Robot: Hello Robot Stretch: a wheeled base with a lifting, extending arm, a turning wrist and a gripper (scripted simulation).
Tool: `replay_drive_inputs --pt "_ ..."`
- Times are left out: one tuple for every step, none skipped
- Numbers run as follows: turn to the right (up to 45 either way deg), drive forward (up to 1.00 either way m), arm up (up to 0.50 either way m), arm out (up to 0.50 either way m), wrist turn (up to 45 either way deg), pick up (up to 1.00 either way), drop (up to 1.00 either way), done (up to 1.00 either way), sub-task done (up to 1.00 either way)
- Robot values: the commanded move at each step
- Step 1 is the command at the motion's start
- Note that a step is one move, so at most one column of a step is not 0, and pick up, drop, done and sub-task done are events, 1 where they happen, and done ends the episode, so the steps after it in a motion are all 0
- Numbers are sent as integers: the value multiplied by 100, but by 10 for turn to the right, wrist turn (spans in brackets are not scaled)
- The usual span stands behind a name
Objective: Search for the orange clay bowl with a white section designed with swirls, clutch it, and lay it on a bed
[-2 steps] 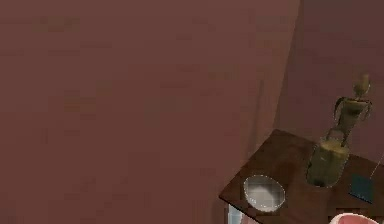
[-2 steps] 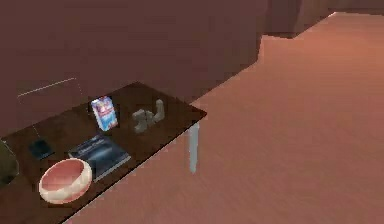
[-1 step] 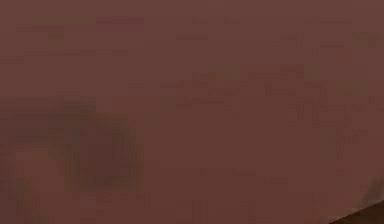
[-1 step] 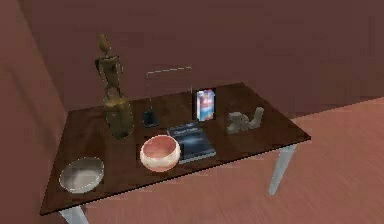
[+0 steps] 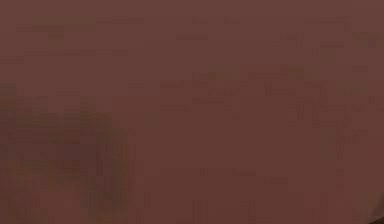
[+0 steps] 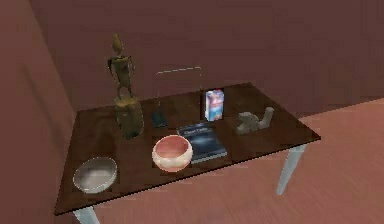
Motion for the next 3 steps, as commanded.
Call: replay_drive_inputs --pt "450 0 0 0 0 0 0 0 0" --pt "450 0 0 0 0 0 0 0 0" --pt "450 0 0 0 0 0 0 0 0"
